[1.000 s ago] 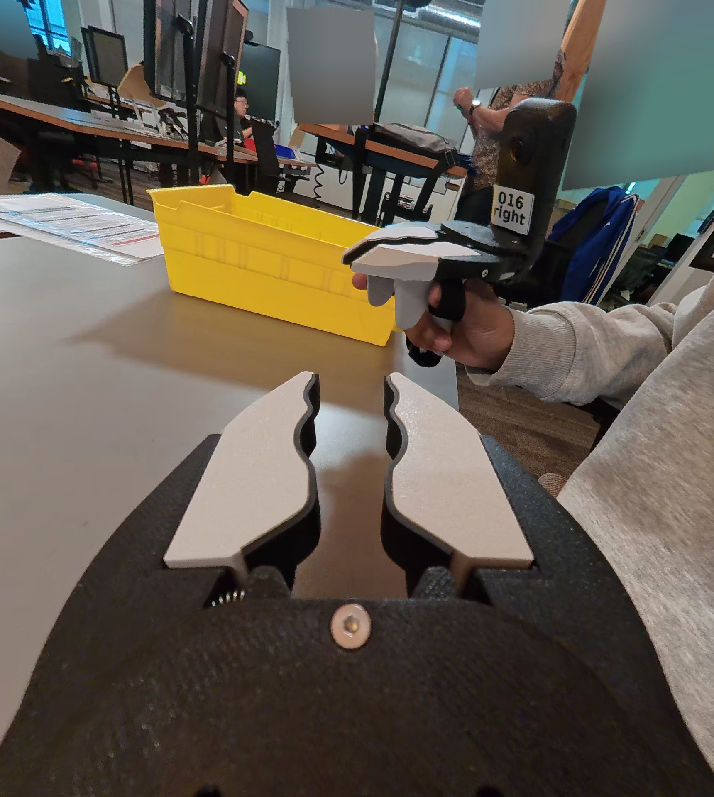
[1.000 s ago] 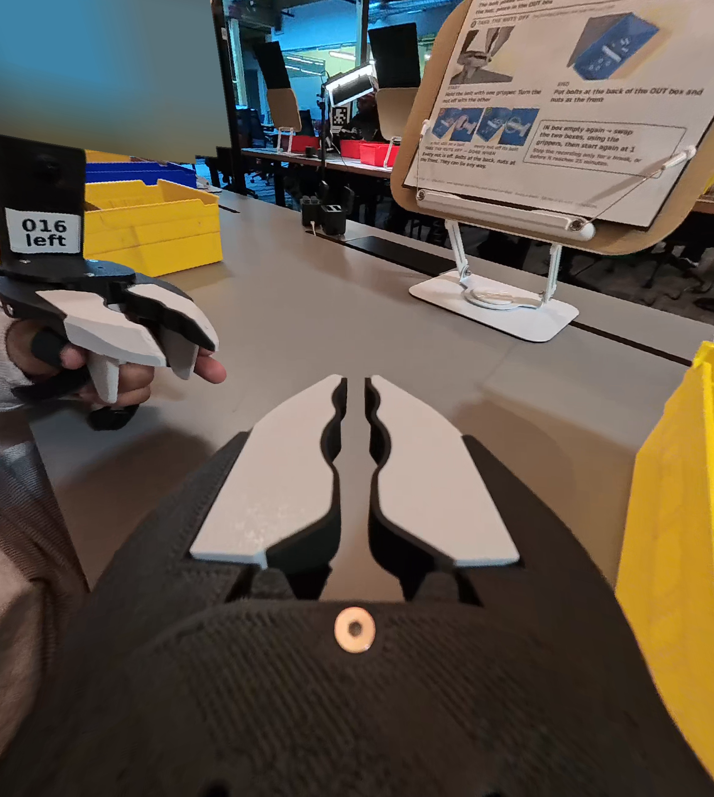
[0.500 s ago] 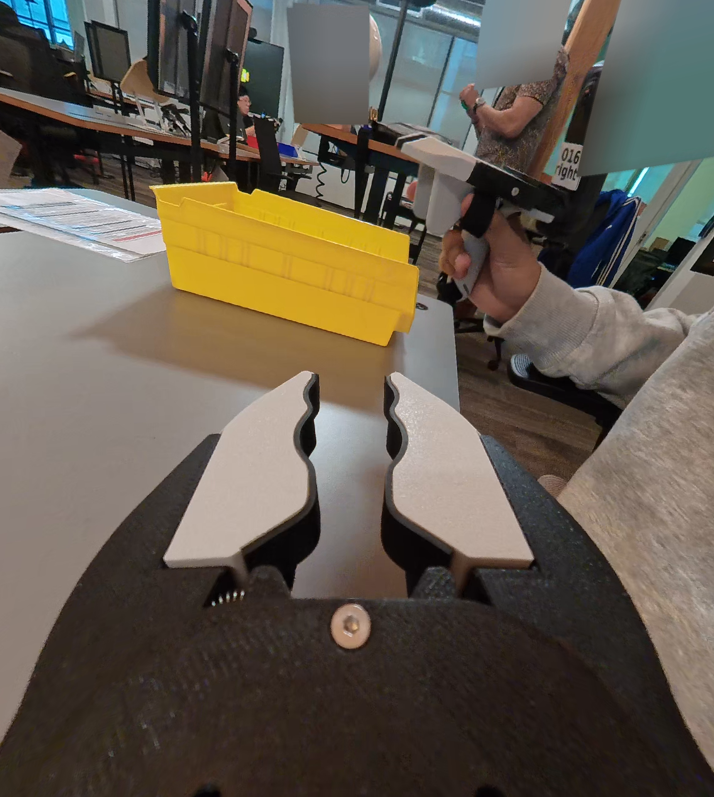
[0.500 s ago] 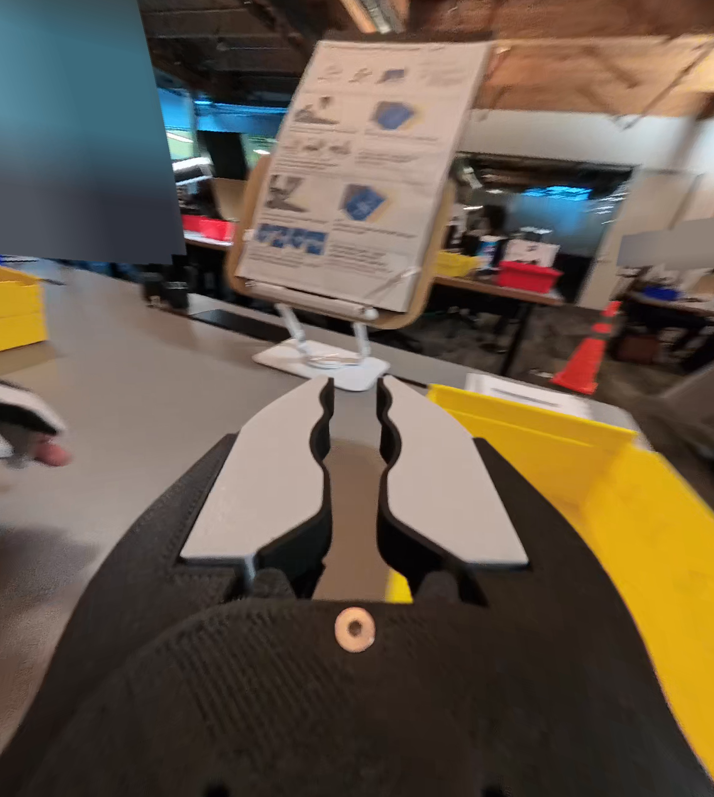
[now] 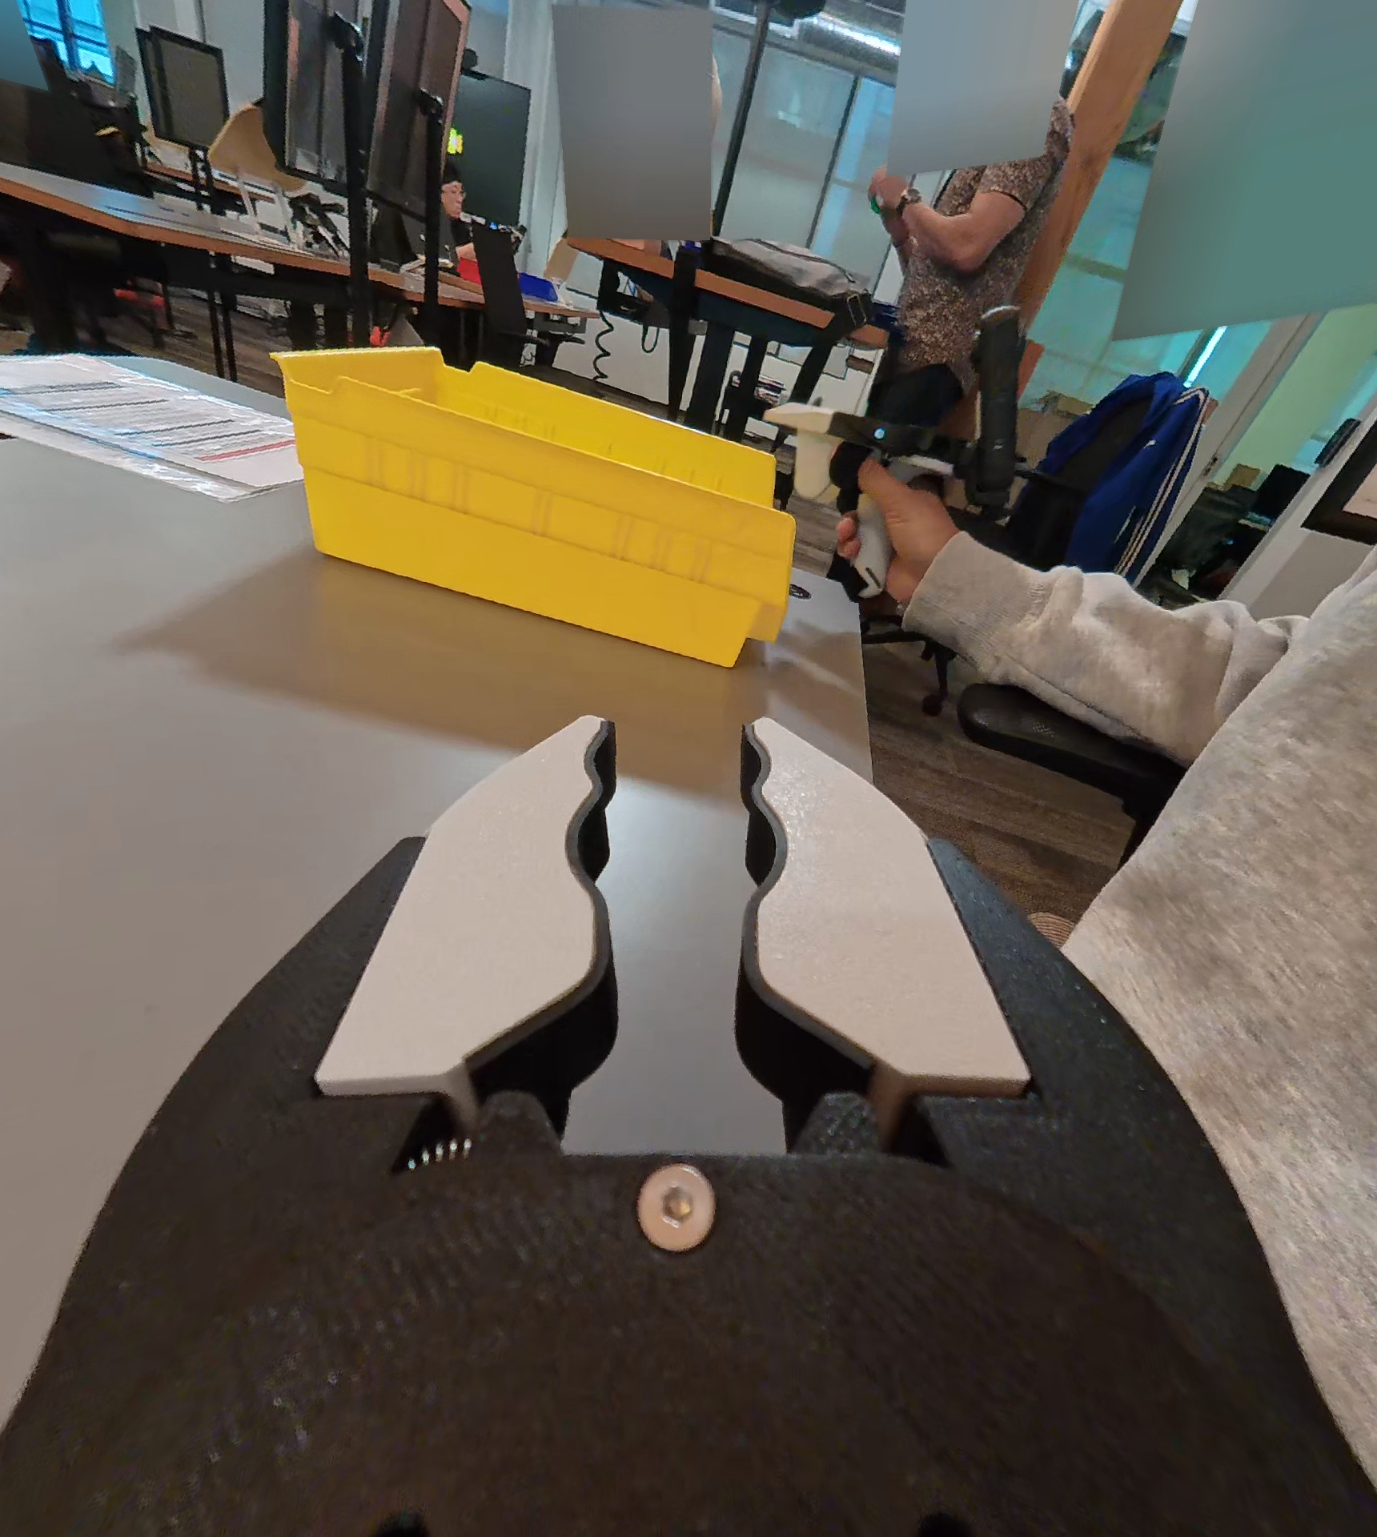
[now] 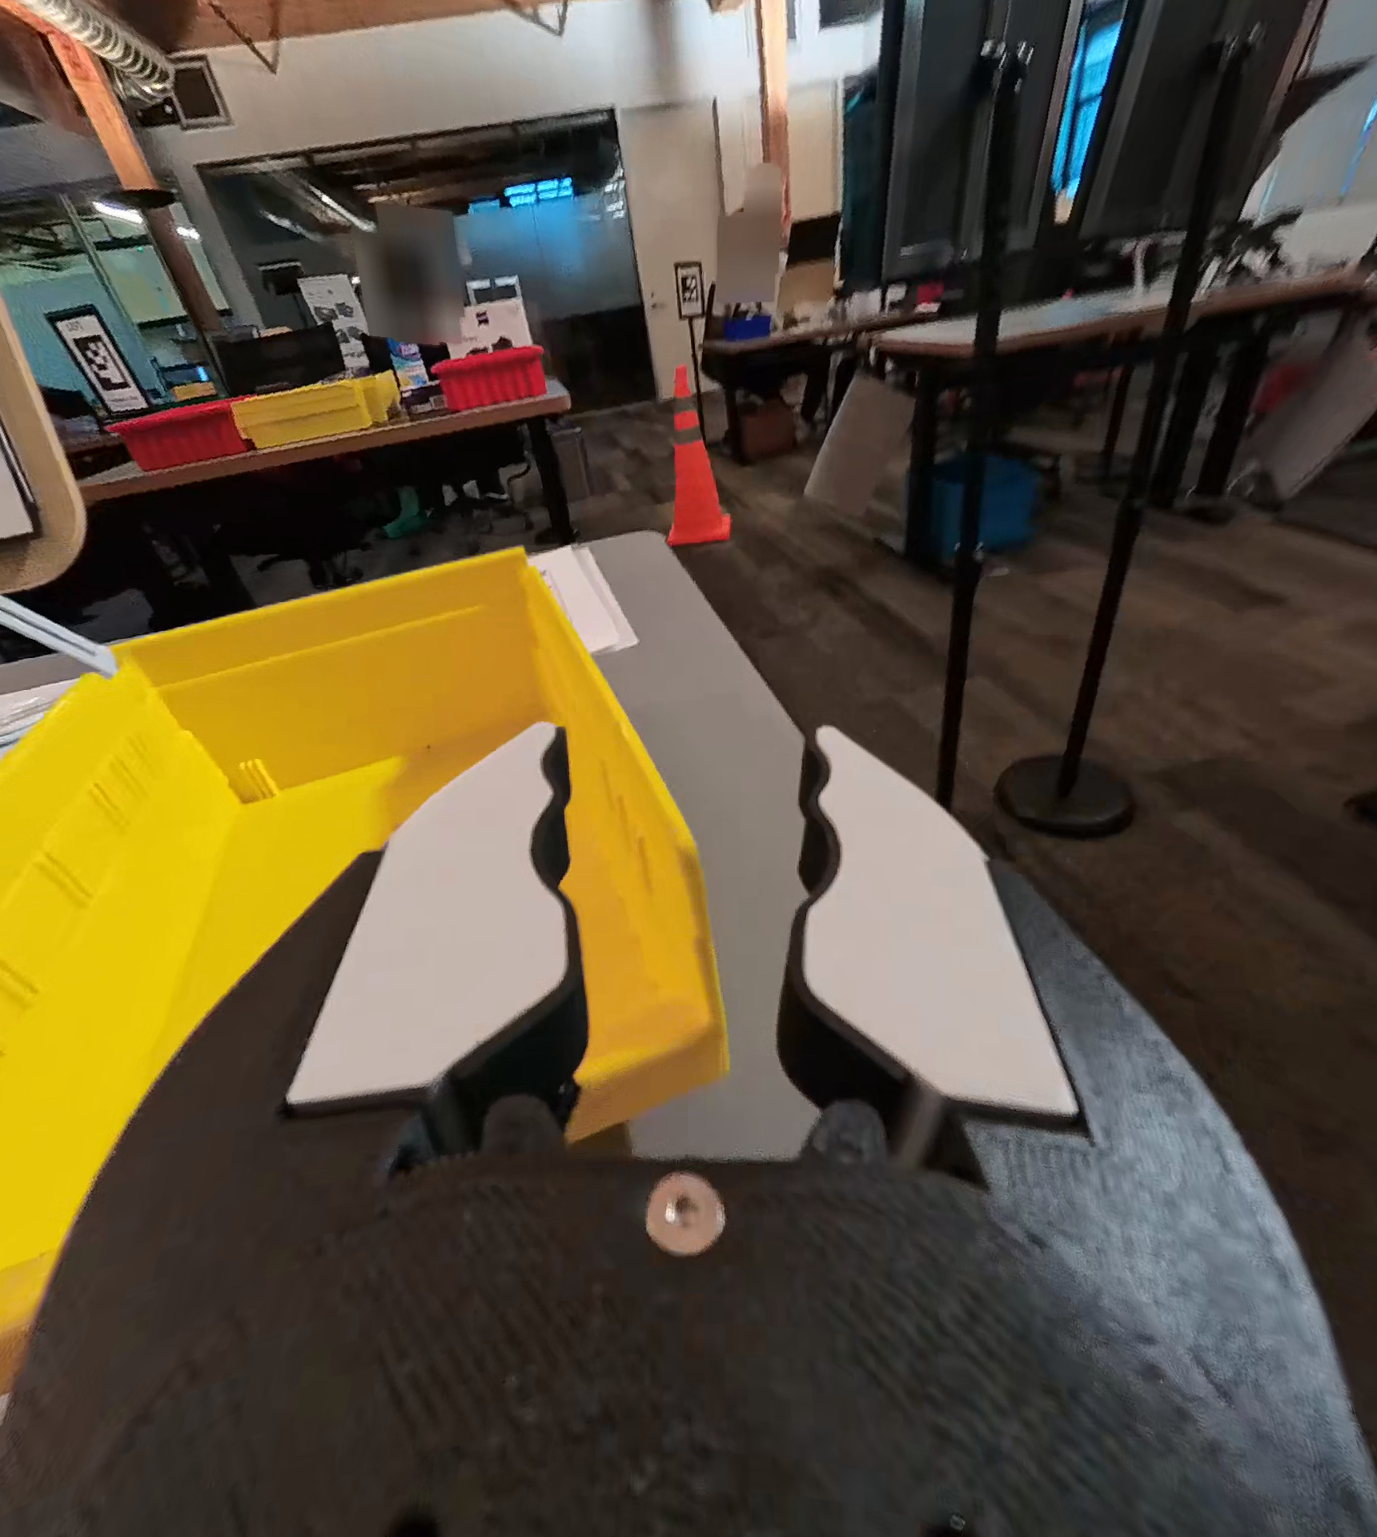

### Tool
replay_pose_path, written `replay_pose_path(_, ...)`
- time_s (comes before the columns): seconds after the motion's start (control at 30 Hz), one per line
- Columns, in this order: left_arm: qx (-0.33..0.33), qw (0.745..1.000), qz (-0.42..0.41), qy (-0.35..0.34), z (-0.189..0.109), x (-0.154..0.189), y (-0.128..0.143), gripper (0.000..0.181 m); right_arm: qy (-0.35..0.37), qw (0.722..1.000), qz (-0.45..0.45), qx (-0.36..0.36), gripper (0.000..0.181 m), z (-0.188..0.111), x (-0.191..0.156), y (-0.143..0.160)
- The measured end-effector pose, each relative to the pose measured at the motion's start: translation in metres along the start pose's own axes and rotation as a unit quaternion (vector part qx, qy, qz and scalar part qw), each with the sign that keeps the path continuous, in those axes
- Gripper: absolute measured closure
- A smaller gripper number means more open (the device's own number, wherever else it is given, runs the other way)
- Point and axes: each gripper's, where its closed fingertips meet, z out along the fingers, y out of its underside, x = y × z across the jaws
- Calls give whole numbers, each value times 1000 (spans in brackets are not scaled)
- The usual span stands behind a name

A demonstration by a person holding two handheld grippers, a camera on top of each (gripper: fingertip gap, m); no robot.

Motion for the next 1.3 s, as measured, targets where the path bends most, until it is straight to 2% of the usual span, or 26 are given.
replay_pose_path(0.27, -2, 1000, -5, 12, -1, 3, 1, 152, -37, 995, 0, -96, 119, 29, -1, 43)
replay_pose_path(0.53, -6, 1000, -7, 16, 0, 5, 2, 152, -54, 992, 16, -112, 125, 45, 1, 46)
replay_pose_path(0.9, -10, 1000, -9, 13, 3, 7, 4, 152, -96, 982, -32, -159, 142, 58, -11, 58)
replay_pose_path(1.1, -10, 1000, -8, 13, 3, 8, 4, 152, -136, 972, -55, -182, 174, 56, -25, 66)
replay_pose_path(1.3, -9, 1000, -6, 14, 3, 9, 4, 152, -138, 970, -89, -179, 176, 53, -31, 68)
